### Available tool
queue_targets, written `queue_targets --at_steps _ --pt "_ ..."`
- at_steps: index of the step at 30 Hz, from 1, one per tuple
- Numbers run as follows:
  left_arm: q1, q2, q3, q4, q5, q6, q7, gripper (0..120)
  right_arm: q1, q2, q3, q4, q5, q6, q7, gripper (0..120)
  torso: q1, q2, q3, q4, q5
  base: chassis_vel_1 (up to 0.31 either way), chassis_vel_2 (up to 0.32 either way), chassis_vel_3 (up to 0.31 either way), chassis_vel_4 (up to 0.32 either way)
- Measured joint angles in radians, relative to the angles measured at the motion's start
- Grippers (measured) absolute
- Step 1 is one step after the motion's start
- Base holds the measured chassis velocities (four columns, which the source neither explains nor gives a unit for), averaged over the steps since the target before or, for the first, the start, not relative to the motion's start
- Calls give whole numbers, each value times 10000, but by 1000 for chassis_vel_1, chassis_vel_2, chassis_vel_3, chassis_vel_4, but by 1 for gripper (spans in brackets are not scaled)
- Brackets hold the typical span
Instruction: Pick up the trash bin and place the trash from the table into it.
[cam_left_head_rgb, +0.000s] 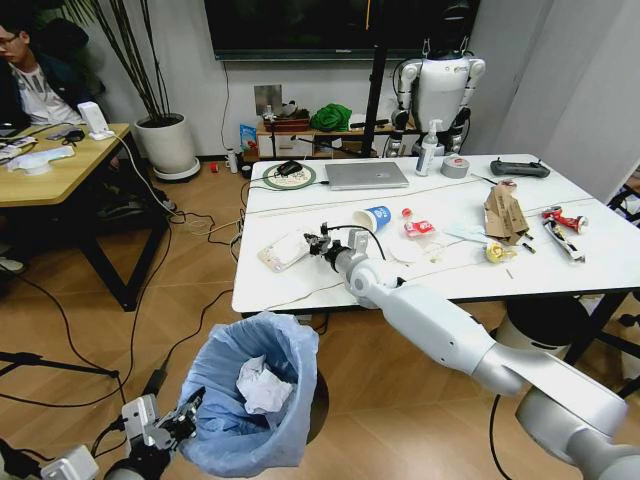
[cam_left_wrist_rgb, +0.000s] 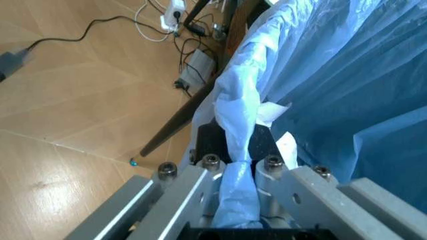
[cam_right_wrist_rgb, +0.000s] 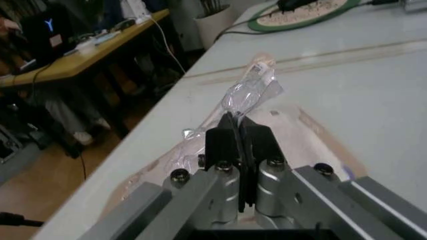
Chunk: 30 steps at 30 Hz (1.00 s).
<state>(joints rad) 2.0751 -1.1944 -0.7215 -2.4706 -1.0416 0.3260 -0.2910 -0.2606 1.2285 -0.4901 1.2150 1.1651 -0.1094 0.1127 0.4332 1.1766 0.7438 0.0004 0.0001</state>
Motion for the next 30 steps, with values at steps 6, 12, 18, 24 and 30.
queue_targets --at_steps 6,12,18,24,30 --pt "-194 68 126 0 -48 -20 -41 0 287 -777 28 1280 520 163 31 0 0 0 0 -3 1 0 0 0 0" --pt "-502 10 354 164 -126 -31 -126 0 678 -1774 -6 2825 1027 428 48 0 0 0 0 -2 0 0 0 0 0" --pt "-677 72 446 203 -398 -6 -235 0 856 -2767 -12 4865 1541 793 -109 0 0 1 0 -3 2 0 0 0 0" --pt "-674 67 405 72 -499 9 -272 0 902 -3545 -113 6777 2121 1248 -96 0 -2 2 -1 -2 0 0 0 0 0" --pt "-484 -54 401 -103 -517 26 -309 0 630 -3937 -627 8281 2028 1472 -167 0 -2 2 -1 -3 -1 0 0 0 0"
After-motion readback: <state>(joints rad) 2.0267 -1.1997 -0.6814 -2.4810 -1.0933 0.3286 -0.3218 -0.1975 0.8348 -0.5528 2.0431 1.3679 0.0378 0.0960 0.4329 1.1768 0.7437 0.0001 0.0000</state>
